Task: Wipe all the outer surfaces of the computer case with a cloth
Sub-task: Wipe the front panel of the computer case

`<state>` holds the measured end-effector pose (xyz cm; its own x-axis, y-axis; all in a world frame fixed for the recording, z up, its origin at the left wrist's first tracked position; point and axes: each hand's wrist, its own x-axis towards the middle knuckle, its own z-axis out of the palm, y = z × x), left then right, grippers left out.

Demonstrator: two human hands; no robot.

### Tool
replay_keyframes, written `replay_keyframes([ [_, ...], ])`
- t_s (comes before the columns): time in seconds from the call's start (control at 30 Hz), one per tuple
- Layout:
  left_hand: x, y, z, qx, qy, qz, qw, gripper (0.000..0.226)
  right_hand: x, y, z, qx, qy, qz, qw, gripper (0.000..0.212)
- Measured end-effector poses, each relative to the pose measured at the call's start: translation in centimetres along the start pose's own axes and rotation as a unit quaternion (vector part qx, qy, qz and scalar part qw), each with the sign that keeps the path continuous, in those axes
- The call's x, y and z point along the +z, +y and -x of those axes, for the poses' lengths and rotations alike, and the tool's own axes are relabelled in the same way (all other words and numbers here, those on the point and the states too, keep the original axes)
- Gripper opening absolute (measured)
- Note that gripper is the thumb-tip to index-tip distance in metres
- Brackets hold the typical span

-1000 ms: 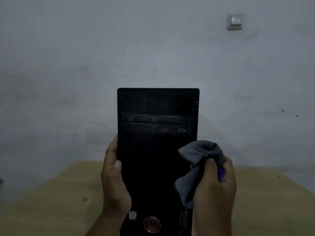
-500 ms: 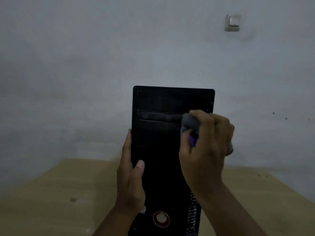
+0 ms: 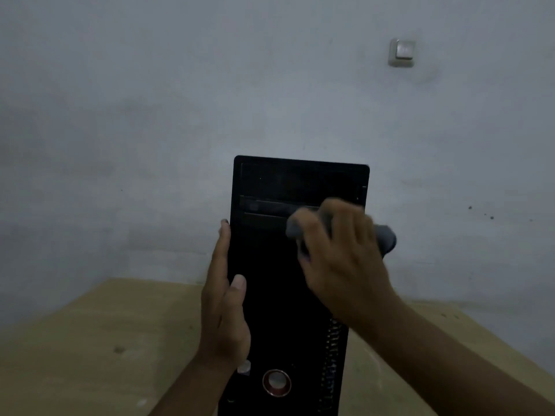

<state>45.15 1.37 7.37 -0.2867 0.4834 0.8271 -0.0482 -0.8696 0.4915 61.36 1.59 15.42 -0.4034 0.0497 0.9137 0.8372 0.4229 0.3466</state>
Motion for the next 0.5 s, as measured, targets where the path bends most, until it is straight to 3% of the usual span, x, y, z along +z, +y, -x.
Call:
replay_keyframes([
  [0.07, 0.4, 0.3, -0.2, 0.002, 0.003, 0.012, 1.000, 0.068, 0.0, -0.2, -2.6, 0.079, 0.055, -0.001, 0.995, 0.036],
  [0.13, 0.8, 0.6, -0.2, 0.014, 0.021, 0.025, 0.999, 0.067, 0.7, -2.0, -4.9, 0.089, 0.064, -0.014, 0.994, 0.040],
  [0.27, 1.3, 1.3, -0.2, 0.012, 0.072, 0.073, 0.995, 0.064, 2.7, -5.2, -5.3, -0.043, -0.020, -0.084, 0.995, 0.046],
  [0.37, 1.1, 1.3, 0.0, 0.013, 0.096, 0.044, 0.994, 0.061, 2.8, -4.8, -3.0, -0.178, -0.117, -0.084, 0.973, 0.051],
  [0.43, 1.0, 1.1, 0.2, 0.008, 0.095, 0.023, 0.995, 0.061, 2.1, -3.4, -1.4, -0.196, -0.147, -0.070, 0.967, 0.051],
  [0.5, 1.1, 1.1, 0.2, 0.007, 0.081, 0.019, 0.997, 0.060, 1.2, -1.5, -0.7, -0.167, -0.126, -0.059, 0.976, 0.048],
])
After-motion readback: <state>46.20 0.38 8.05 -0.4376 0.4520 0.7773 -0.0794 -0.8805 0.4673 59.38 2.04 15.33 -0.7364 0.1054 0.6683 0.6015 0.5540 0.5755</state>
